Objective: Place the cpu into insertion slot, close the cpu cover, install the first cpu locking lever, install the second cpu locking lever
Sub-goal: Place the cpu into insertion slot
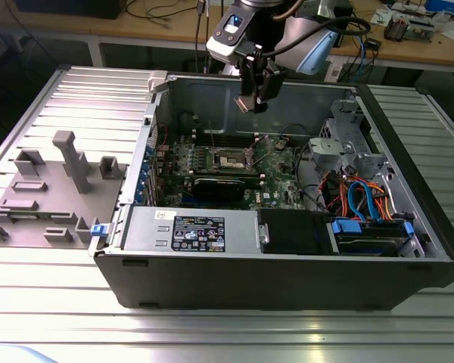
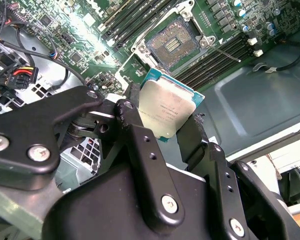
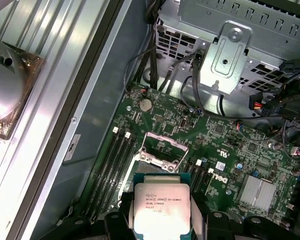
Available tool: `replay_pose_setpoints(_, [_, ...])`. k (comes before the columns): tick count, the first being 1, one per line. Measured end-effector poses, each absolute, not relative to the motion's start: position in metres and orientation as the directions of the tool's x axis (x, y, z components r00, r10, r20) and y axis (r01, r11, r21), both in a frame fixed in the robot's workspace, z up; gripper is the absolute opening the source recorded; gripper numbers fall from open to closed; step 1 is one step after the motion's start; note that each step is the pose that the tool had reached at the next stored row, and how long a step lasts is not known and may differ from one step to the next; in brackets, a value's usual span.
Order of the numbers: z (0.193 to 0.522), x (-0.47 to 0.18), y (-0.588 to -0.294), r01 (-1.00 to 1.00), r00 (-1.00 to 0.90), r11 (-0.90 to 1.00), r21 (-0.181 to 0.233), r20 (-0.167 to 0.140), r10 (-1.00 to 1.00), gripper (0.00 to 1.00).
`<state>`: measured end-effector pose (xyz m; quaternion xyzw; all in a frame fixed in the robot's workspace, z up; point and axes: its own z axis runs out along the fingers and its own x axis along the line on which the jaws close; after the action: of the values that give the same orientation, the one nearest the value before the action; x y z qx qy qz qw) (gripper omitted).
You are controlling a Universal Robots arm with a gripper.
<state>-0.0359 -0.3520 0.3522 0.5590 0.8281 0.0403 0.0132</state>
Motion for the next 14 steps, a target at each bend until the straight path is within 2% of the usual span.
replay_pose_setpoints(14, [0.352, -0.0359, -0.352, 0.935, -0.348, 0.345, 0.082, 0.023, 0.937, 0.54])
